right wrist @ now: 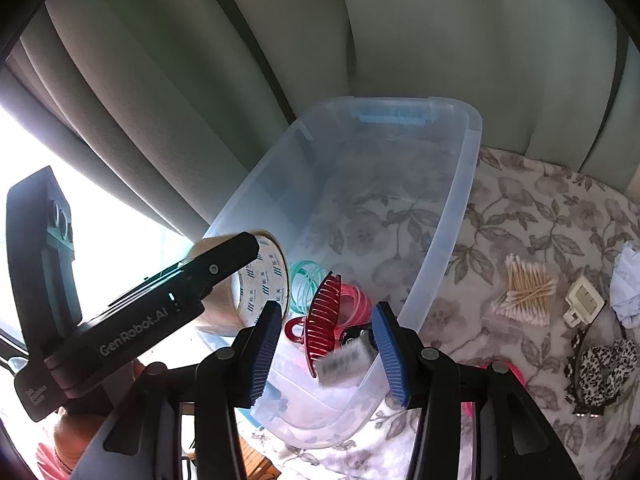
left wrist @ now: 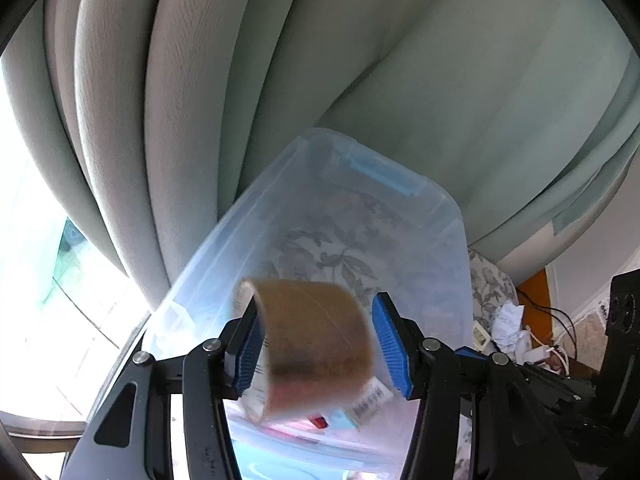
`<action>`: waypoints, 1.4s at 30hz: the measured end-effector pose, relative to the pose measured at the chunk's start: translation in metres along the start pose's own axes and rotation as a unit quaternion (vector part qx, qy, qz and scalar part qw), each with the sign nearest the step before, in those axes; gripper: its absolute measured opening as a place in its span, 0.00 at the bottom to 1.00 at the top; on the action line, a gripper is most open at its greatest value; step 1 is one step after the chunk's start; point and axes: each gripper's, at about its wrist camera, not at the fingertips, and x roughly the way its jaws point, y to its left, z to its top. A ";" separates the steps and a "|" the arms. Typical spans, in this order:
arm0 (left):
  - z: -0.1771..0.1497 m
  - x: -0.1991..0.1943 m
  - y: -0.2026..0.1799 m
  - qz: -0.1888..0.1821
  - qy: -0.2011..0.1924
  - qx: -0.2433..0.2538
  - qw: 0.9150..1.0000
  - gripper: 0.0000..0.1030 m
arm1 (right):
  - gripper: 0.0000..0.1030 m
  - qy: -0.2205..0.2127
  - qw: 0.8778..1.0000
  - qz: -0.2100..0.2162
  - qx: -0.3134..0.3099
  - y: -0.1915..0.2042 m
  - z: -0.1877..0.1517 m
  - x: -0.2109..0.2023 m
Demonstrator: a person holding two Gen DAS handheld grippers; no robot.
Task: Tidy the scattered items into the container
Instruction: 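Open both grippers to drop the tape and medicine box into the box, then move the left gripper to the pink round mirror while the right gripper approaches the leopard scrunchie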
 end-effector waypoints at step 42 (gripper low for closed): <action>-0.019 -0.063 -0.085 -0.043 -0.068 0.076 0.994 0.55 | 0.56 -0.082 0.995 0.000 0.061 -0.037 -0.042 -0.084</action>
